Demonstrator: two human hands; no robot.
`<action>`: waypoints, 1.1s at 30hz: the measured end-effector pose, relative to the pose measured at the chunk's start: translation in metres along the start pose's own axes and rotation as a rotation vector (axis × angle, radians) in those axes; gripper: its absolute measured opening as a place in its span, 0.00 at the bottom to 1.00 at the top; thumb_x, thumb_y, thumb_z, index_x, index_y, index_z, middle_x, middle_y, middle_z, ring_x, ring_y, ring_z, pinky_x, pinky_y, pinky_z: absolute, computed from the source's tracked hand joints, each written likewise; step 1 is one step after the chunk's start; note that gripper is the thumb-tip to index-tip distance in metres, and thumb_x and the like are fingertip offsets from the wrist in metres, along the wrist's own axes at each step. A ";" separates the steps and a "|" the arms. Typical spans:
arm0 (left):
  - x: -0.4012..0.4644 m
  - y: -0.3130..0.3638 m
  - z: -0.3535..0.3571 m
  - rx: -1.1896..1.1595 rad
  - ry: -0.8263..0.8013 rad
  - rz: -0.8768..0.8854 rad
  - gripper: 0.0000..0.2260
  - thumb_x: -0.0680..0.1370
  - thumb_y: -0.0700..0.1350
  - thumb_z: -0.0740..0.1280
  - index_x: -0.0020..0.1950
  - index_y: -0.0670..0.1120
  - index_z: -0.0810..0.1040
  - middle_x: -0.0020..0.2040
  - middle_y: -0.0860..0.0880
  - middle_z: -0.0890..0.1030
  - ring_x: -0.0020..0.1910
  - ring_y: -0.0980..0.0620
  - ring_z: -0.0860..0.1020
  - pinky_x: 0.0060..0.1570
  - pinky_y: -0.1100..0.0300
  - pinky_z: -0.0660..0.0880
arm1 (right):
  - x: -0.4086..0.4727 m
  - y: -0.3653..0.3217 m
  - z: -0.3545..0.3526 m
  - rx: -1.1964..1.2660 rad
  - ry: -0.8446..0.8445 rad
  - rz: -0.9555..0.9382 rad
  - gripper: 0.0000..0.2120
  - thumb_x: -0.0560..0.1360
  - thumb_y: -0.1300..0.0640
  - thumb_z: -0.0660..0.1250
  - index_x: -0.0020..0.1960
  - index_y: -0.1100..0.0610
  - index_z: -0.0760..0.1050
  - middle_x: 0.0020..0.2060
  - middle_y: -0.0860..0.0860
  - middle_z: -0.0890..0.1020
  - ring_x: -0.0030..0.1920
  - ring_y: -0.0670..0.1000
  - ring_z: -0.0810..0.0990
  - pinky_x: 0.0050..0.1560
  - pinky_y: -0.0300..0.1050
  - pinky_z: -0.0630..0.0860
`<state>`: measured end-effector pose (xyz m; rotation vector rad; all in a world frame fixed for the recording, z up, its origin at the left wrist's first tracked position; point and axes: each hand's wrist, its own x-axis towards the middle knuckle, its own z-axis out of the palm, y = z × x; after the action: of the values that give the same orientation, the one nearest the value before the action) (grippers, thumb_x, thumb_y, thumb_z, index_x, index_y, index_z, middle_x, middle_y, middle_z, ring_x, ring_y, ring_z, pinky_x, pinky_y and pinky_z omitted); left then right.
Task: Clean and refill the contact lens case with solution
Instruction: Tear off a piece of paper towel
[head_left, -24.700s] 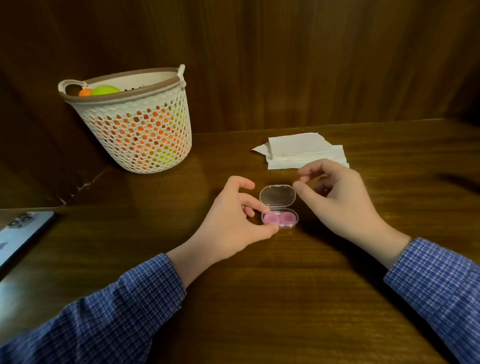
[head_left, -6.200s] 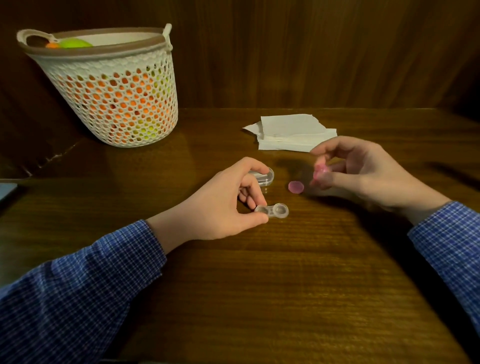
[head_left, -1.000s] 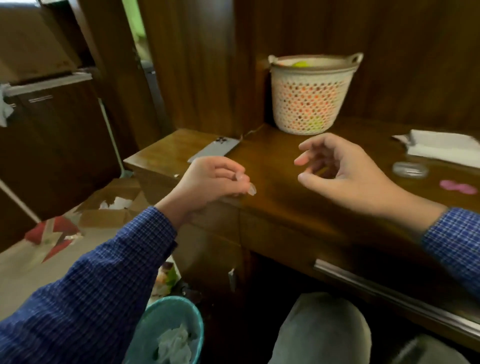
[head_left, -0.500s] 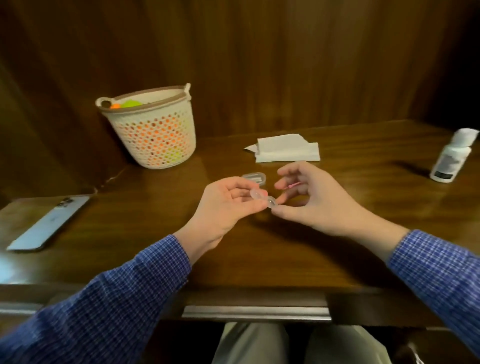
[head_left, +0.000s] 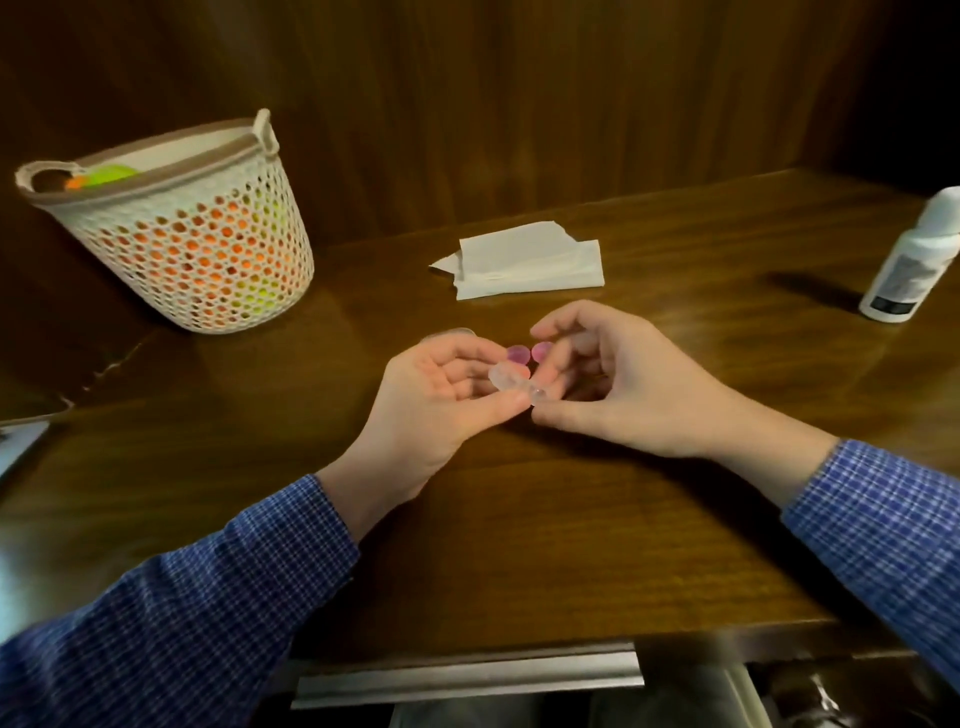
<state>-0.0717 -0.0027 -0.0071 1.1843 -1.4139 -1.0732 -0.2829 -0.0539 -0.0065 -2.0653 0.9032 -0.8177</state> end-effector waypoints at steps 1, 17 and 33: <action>0.000 -0.001 0.000 0.015 -0.003 0.005 0.20 0.65 0.45 0.78 0.56 0.47 0.82 0.52 0.50 0.88 0.54 0.51 0.86 0.50 0.60 0.84 | 0.000 0.001 0.002 -0.001 0.004 0.004 0.28 0.69 0.53 0.81 0.64 0.46 0.72 0.46 0.38 0.85 0.46 0.42 0.86 0.48 0.32 0.80; 0.005 -0.013 -0.015 0.575 -0.041 0.112 0.29 0.72 0.47 0.80 0.69 0.57 0.72 0.48 0.62 0.86 0.52 0.66 0.81 0.51 0.71 0.76 | 0.009 0.002 0.008 -0.195 -0.051 0.066 0.31 0.70 0.56 0.80 0.67 0.43 0.70 0.44 0.38 0.86 0.46 0.36 0.84 0.42 0.27 0.78; 0.063 0.041 -0.057 0.607 0.117 0.181 0.05 0.76 0.47 0.76 0.48 0.57 0.84 0.43 0.58 0.84 0.41 0.65 0.82 0.37 0.73 0.76 | 0.080 0.005 -0.054 -0.202 0.141 0.015 0.08 0.76 0.60 0.74 0.52 0.51 0.81 0.44 0.48 0.85 0.42 0.45 0.84 0.46 0.41 0.82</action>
<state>-0.0246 -0.0621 0.0501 1.4733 -1.7758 -0.4429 -0.2814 -0.1397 0.0389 -2.1915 1.1171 -0.9056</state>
